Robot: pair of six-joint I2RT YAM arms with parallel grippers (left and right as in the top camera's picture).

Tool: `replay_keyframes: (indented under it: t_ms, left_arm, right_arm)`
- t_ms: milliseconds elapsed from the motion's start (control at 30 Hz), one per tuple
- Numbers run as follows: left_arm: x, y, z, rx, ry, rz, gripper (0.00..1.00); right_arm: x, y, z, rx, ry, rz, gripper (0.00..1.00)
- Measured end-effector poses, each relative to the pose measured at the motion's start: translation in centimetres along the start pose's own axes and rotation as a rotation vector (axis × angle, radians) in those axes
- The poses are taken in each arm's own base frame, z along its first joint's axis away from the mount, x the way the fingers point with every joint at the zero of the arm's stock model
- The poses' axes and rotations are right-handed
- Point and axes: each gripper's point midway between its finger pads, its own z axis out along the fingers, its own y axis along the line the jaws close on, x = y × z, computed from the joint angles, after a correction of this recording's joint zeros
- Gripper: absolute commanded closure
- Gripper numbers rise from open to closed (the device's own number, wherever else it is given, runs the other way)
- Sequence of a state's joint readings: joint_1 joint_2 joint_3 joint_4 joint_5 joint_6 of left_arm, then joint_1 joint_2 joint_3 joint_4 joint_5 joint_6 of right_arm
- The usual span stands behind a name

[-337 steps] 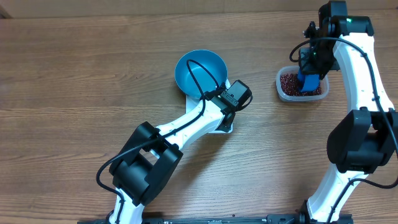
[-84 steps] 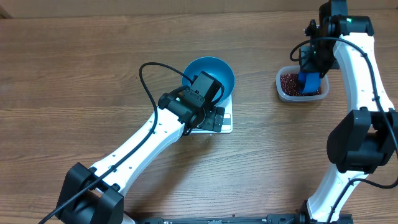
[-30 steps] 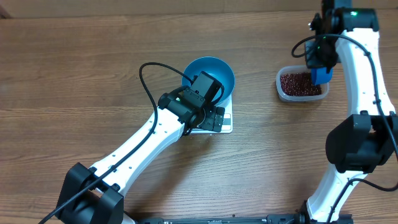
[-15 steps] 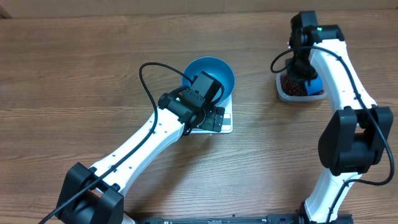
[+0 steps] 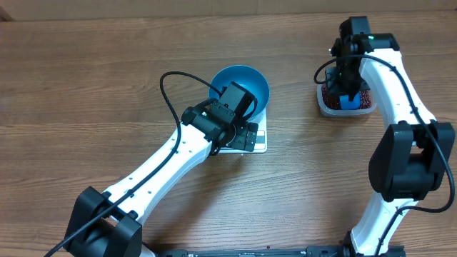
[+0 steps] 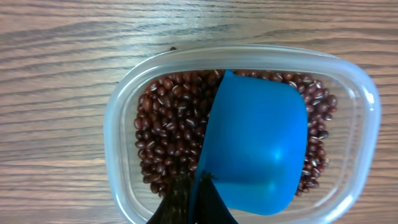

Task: Scoop item into bowl and weigh 150g on scale
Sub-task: 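Dig the blue scoop into the red beans with the right gripper, then lift the bean-filled blue scoop up out of the tub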

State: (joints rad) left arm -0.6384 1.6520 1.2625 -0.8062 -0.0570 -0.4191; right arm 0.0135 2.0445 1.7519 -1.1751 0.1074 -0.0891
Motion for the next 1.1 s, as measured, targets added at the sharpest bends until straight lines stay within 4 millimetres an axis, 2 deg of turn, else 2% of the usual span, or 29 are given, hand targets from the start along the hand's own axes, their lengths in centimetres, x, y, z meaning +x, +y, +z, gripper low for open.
replay_keyframes:
  t_ms: [467,833,1100]
  left_arm:
    - [0.0,0.0,0.0,0.000,0.000,0.000,0.00]
    - [0.0,0.0,0.0,0.000,0.000,0.000,0.01]
    - [0.0,0.0,0.0,0.000,0.000,0.000,0.00]
  right_arm:
    - [-0.3,-1.4,-0.7,-0.372,-0.035,0.190,0.96]
    - [-0.1,-3.1,-0.9,-0.578,-0.058,0.304,0.96]
    - [0.0,-3.8,-0.7,-0.643,-0.069,0.338,0.96]
